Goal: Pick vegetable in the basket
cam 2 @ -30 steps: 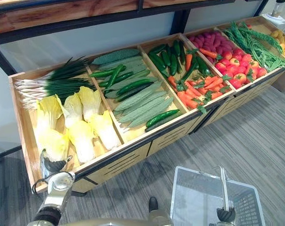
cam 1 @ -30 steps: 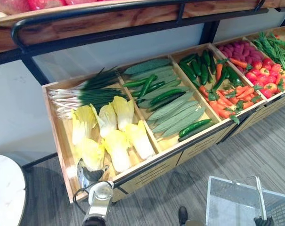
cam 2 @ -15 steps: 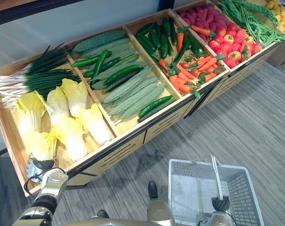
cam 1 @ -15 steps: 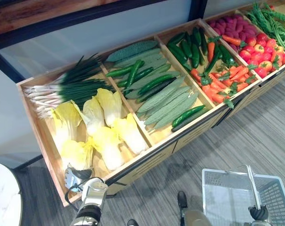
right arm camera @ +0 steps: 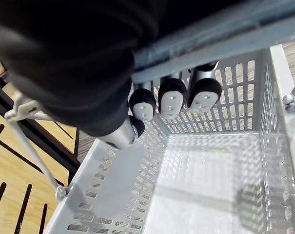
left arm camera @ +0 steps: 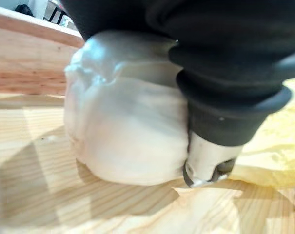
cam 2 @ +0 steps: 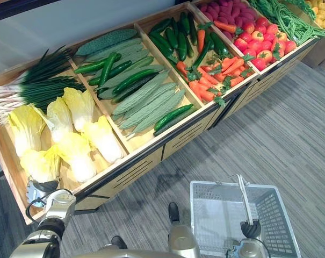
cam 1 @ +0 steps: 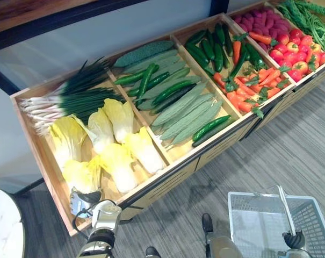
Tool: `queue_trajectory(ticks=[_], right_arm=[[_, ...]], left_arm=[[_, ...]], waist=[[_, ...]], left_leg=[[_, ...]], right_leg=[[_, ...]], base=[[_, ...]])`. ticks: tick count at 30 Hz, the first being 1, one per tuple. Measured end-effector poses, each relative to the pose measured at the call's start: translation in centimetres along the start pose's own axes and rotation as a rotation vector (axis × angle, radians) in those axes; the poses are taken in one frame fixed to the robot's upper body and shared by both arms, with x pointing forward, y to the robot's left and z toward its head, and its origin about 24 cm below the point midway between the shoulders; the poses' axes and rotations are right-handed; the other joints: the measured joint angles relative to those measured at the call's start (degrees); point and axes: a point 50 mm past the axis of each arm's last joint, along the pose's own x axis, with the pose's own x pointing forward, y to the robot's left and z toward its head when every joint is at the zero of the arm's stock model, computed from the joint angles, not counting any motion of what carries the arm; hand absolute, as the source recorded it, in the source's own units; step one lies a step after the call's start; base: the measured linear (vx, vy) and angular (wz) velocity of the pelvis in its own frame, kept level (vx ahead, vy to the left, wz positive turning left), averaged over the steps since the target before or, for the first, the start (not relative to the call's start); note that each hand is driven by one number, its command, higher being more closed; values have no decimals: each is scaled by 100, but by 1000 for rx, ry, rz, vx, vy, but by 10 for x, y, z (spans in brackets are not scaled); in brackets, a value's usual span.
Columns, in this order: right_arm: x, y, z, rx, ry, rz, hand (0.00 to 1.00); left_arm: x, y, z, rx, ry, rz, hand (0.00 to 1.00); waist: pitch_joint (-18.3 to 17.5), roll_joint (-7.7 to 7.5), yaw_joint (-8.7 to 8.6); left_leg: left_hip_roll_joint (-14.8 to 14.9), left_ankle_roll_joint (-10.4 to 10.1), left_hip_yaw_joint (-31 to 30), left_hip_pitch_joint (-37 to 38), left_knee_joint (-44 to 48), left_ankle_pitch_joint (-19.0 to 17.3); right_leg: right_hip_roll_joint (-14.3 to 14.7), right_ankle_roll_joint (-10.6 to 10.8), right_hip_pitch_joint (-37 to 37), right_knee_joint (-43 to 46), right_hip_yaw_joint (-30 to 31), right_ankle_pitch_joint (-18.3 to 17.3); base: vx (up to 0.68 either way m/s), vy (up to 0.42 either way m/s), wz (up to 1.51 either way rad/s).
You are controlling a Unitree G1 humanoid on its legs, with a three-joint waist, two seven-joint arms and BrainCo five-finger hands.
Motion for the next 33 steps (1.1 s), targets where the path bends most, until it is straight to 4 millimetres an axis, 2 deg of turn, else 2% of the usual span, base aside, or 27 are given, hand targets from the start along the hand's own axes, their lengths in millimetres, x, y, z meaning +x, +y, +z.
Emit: queue_trajectory(ticks=[4, 8, 13, 19, 23, 28, 33], right_arm=[[0, 1, 0, 2, 1, 2, 100], [0, 0, 0, 3, 8, 3, 100], [-2, 1, -7, -4, 54, 4, 100], [-2, 1, -9, 7, 65, 17, 100], [-4, 1, -15, 3, 96, 14, 100], [-7, 3, -24, 0, 137, 24, 100], [-7, 3, -24, -17, 132, 26, 100]], left_arm=[[-11, -3, 26, -148, -96, -44, 100], [-27, 0, 36, -258, -180, -90, 100], [-40, 7, 62, -395, -313, -163, 100], [-50, 7, 69, -420, -364, -242, 100], [-54, 8, 76, -439, -392, -269, 100], [-57, 16, 90, -489, -449, -276, 100], [-58, 23, 104, -491, -540, -329, 100]], waist=[[57, -63, 13], [53, -54, 37], [14, 18, 264], [-112, 106, 335], [-318, 62, 311], [-573, -129, 376], [-700, -233, 421]], left_leg=[[-76, 70, -285, -122, -60, 71], [-129, 82, -473, -137, -115, 96], [-152, 108, -784, -87, -93, 115], [-208, 199, -942, -82, -93, 180], [-280, 235, -1062, -76, -293, 344], [-307, 215, -1071, -41, -506, 490], [-322, 206, -994, 20, -538, 494]], right_leg=[[-96, 1, 32, -7, -253, -1], [-172, 14, 127, -6, -480, 7], [-220, 14, 380, -3, -887, 6], [-282, 9, 478, 46, -1057, -3], [-326, 1, 462, 63, -1195, -32], [-327, -9, 434, 63, -1244, -60], [-339, 29, 431, 60, -1209, -35]], base=[[-26, -8, 31], [16, -2, 30], [-3, -11, 28], [-62, -14, 17], [-104, -27, 13], [-48, -18, 6], [3, -1, -7]])
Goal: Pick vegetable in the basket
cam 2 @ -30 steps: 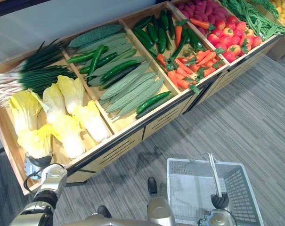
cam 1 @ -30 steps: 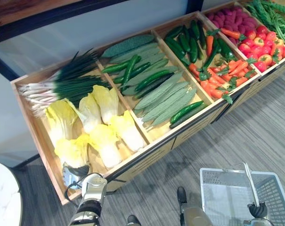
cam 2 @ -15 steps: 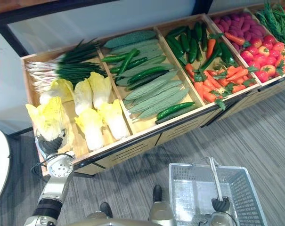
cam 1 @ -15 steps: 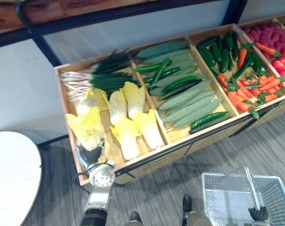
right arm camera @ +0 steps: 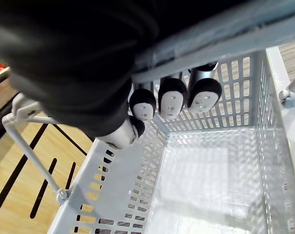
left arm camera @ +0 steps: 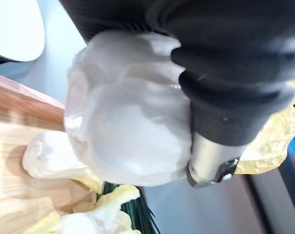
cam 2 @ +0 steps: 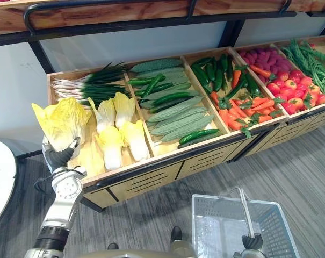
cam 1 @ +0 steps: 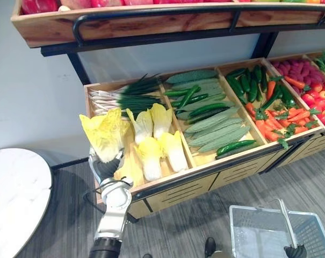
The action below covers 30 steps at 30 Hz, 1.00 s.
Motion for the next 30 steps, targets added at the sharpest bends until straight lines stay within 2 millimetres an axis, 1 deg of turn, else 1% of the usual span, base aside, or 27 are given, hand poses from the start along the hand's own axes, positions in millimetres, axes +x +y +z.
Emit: queue_trajectory(ticks=[2, 4, 5, 7, 8, 9, 11, 12, 13, 15, 18, 20, 22, 25, 26, 28, 30], right_arm=[[1, -2, 3, -4, -14, -3, 100], [4, -7, 13, -29, -67, -1, 100], [5, -9, 17, -38, -92, 0, 100], [7, -15, 37, -76, -200, 16, 100], [8, -18, 51, -112, -275, 26, 100], [8, -19, 59, -130, -321, 36, 100], [6, -24, 91, -201, -495, 95, 100], [4, -25, 107, -258, -578, 126, 100], [2, -24, 113, -277, -610, 140, 100], [-4, -22, 134, -344, -723, 188, 100], [-10, -21, 152, -410, -819, 230, 100], [-12, -21, 157, -453, -849, 253, 100], [-16, -23, 170, -502, -897, 278, 100], [-20, -30, 180, -518, -943, 285, 100], [-24, -33, 187, -533, -974, 285, 100], [-31, -37, 196, -543, -1025, 278, 100], [-39, -38, 205, -503, -1069, 317, 100]], left_arm=[[1, -2, 8, -10, -38, -43, 100], [0, -9, 22, -22, -101, -137, 100], [-1, -11, 25, -20, -121, -166, 100], [-5, -24, 39, -5, -208, -296, 100], [-7, -31, 45, -7, -248, -369, 100], [-9, -35, 47, 2, -267, -412, 100], [-20, -52, 56, 47, -358, -582, 100], [-26, -59, 58, 53, -391, -654, 100], [-29, -61, 59, 65, -406, -676, 100], [-36, -67, 60, 85, -454, -757, 100], [-42, -71, 62, 97, -512, -846, 100], [-49, -75, 63, 120, -565, -926, 100], [-60, -79, 63, 135, -624, -1055, 100], [-74, -85, 66, 138, -686, -1186, 100], [-81, -88, 68, 137, -717, -1248, 100], [-90, -91, 70, 131, -750, -1321, 100], [-97, -94, 74, 129, -791, -1391, 100]], waist=[[-43, -6, 0], [-70, 5, -19], [-75, 10, -18], [-77, 7, -39], [-81, 6, -94], [-82, 7, -133], [-85, -3, -154], [-93, -7, -179], [-94, -7, -189], [-93, -8, -302], [-92, -6, -322], [-92, -5, -369], [-92, 2, -427], [-88, 9, -454], [-91, 28, -478], [-117, 81, -555], [-138, 141, -596]], left_leg=[[-1, 16, 80, 41, 0, -5], [4, 21, 183, 109, 1, -22], [5, 21, 238, 127, 1, -36], [4, -23, 435, 191, 0, -97], [-1, -23, 567, 215, 1, -123], [-5, -26, 626, 233, 0, -138], [-22, -39, 963, 395, 1, -231], [-21, -69, 1184, 525, 2, -293], [-22, -76, 1243, 566, 2, -316], [-35, -91, 1485, 685, 25, -399], [-44, -86, 1749, 704, 204, -551], [-41, -93, 1862, 750, 314, -643], [-29, -102, 2054, 823, 464, -783], [30, -105, 2236, 813, 684, -969], [50, -108, 2308, 821, 770, -1055], [96, -115, 2431, 824, 885, -1122], [188, -148, 2542, 823, 1052, -1174]], right_leg=[[-1, 0, -1, -1, 60, 36], [-1, 1, -2, 1, 161, 50], [4, 7, -17, 2, 213, 55], [28, 40, -78, 3, 415, 79], [35, 55, -124, 4, 541, 101], [41, 54, -144, -2, 607, 139], [112, 73, -218, -1, 977, 191], [140, 75, -214, 9, 1177, 194], [157, 79, -214, 12, 1258, 197], [210, 123, -238, 10, 1463, 228], [230, 138, -319, 4, 1715, 302], [254, 158, -313, 8, 1818, 330], [247, 171, -308, 19, 1953, 385], [253, 137, -316, 4, 1965, 443], [255, 136, -317, 4, 1980, 444], [273, 135, -326, 9, 2027, 444], [343, 129, -354, 34, 2068, 449]], base=[[39, 5, -15], [39, 1, -21], [33, 1, -34], [22, 6, -48], [16, 8, -50], [14, 10, -58], [27, 14, -88], [26, 17, -86], [19, 17, -71], [-1, -5, -54], [-7, 2, -48], [-38, -2, -34], [-51, 9, -40], [-109, -3, -35], [-81, -13, -25], [-70, -13, -21], [-38, -34, -25]])
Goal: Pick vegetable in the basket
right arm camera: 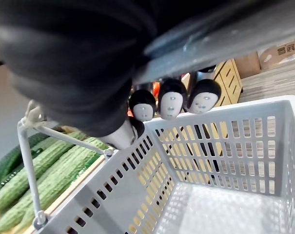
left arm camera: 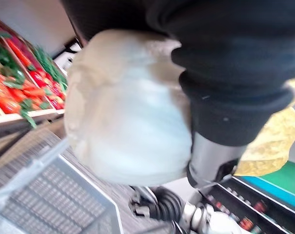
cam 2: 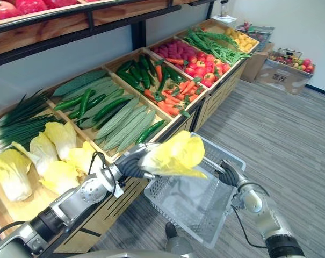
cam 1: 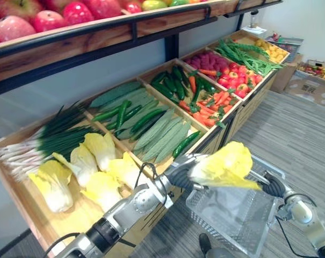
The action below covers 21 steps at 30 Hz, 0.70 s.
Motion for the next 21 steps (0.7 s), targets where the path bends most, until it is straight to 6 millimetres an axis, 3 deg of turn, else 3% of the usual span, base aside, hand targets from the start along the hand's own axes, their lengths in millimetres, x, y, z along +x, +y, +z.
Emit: queue_trajectory(ticks=[4, 14, 21], right_arm=[[1, -7, 9, 86, -58, 26, 100], [-2, -20, 19, 64, -135, 181, 100], [-2, -20, 29, 52, -188, 276, 100]], left_arm=[[5, -3, 10, -52, -58, -65, 100], [9, -32, 21, -59, -127, -267, 100], [3, -48, -13, -7, 38, -318, 100]], waist=[[-8, 77, -21], [-92, 240, -63], [-139, 312, -232]], left_leg=[[95, -35, 100, -23, 155, -58], [240, -112, 362, -76, 432, -167], [212, -146, 576, 47, 340, -180]], right_leg=[[69, -26, -51, 29, 5, 18], [130, -143, -279, 233, -20, -78], [90, -249, -365, 328, -277, -159]], base=[[-36, -49, -15], [-50, -32, -9], [-28, -9, -13]])
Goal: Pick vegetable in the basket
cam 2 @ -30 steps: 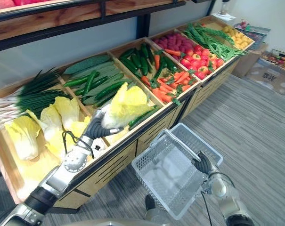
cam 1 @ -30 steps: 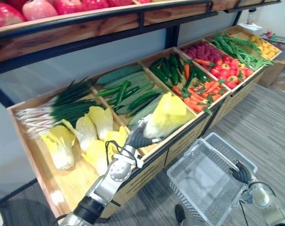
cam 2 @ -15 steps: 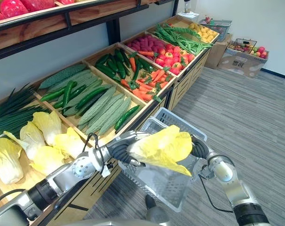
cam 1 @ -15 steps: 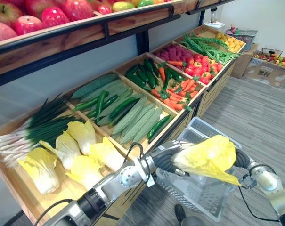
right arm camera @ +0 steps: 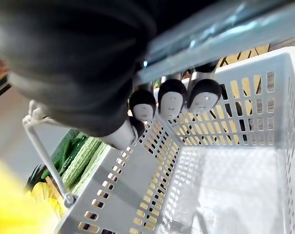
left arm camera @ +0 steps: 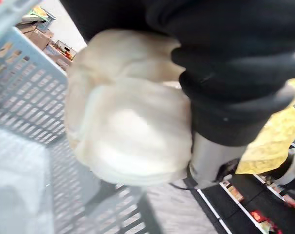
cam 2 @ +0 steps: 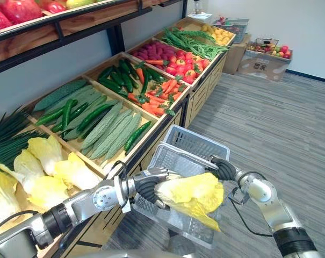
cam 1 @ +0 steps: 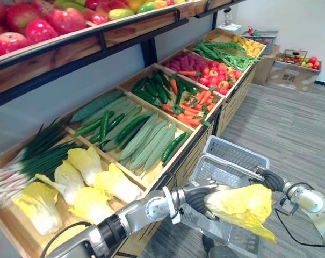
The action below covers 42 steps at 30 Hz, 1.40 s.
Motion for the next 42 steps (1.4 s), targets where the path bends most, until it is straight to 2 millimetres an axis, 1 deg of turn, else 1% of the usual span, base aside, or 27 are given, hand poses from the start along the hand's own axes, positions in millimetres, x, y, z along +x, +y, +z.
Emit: queue_trajectory(ticks=[3, 7, 10, 11, 13, 17, 18, 19, 20, 22, 27, 30, 34, 40, 42], right_arm=[[3, -1, 4, 2, -20, 39, 100], [5, 2, 11, -17, -62, 126, 100], [7, 2, 17, -33, -88, 156, 100], [8, 2, 18, -35, -90, 162, 100], [10, -1, 21, -48, -102, 176, 100], [11, -5, 29, -78, -132, 198, 100], [11, -4, 31, -73, -143, 212, 100], [12, -4, 31, -70, -147, 221, 100], [13, -3, 33, -78, -153, 243, 100], [14, -3, 36, -86, -163, 271, 100], [13, -4, 35, -97, -154, 293, 100], [12, -4, 35, -98, -153, 290, 100], [13, -5, 35, -98, -151, 288, 100], [14, -6, 30, -95, -108, 247, 100], [15, -6, 26, -116, -67, 226, 100]], left_arm=[[-2, -3, -8, 24, 46, -5, 100], [0, -10, -20, 34, 112, -5, 100], [1, -13, -25, 56, 135, -7, 100], [2, -15, -26, 66, 142, -13, 100], [3, -20, -30, 73, 164, -6, 100], [5, -25, -36, 78, 196, 1, 100], [6, -27, -38, 93, 205, 0, 100], [6, -27, -38, 100, 208, 0, 0], [7, -28, -39, 121, 219, 1, 0], [10, -31, -42, 149, 240, 6, 0], [16, -33, -44, 132, 271, 51, 0], [18, -30, -44, 127, 286, 88, 0], [18, -31, -46, 148, 291, 94, 0], [18, -29, -45, 150, 285, 105, 0], [20, -24, -40, 145, 259, 126, 0]], waist=[[-7, 6, -85], [-14, 19, -112], [-15, 20, -130], [-18, 26, -152], [-19, 28, -254], [-18, 29, -292], [-18, 30, -345], [-18, 31, -364], [-14, 40, -407], [-7, 71, -423], [25, 149, -441], [42, 165, -488], [84, 193, -551], [142, 216, -558], [145, 212, -546]], left_leg=[[-22, -10, 81, 60, -48, 9], [-94, -15, 177, 126, -137, 17], [-152, -13, 266, 135, -152, 18], [-172, -10, 278, 145, -176, 20], [-212, -8, 304, 162, -232, 21], [-280, -8, 452, 149, -243, 21], [-283, -8, 469, 159, -242, 21], [-282, -8, 481, 165, -241, 21], [-287, -8, 508, 173, -240, 21], [-314, -10, 599, 191, -245, 19], [-374, -10, 718, 213, -278, 19], [-396, -9, 713, 218, -299, 19], [-422, -7, 699, 215, -323, 20], [-452, 2, 563, 147, -343, 24], [-453, 14, 514, 127, -348, 32]], right_leg=[[11, 20, -6, 44, 12, 13], [12, 22, -39, 75, 77, 14], [15, 23, -117, 133, 137, 14], [12, 23, -121, 139, 153, 15], [0, 24, -145, 161, 182, 14], [15, 39, -284, 239, 342, 22], [24, 41, -286, 240, 363, 24], [29, 41, -286, 242, 373, 25], [37, 46, -294, 244, 401, 28], [59, 60, -340, 246, 489, 39], [82, 87, -393, 246, 635, 61], [71, 100, -389, 244, 646, 69], [50, 110, -387, 232, 643, 76], [-19, 118, -381, 227, 576, 81], [-63, 118, -374, 223, 488, 81]], base=[[-8, 11, -7], [-30, 18, -9], [-37, 14, -15], [-58, 13, -8], [-70, 10, -8], [-58, -2, -20], [-39, -17, -6], [-49, -21, -9], [-39, -15, -13], [-58, -17, -20], [-40, -14, -15], [-38, -11, -1], [-8, -3, 0], [-17, -3, 9], [-18, -6, 23]])
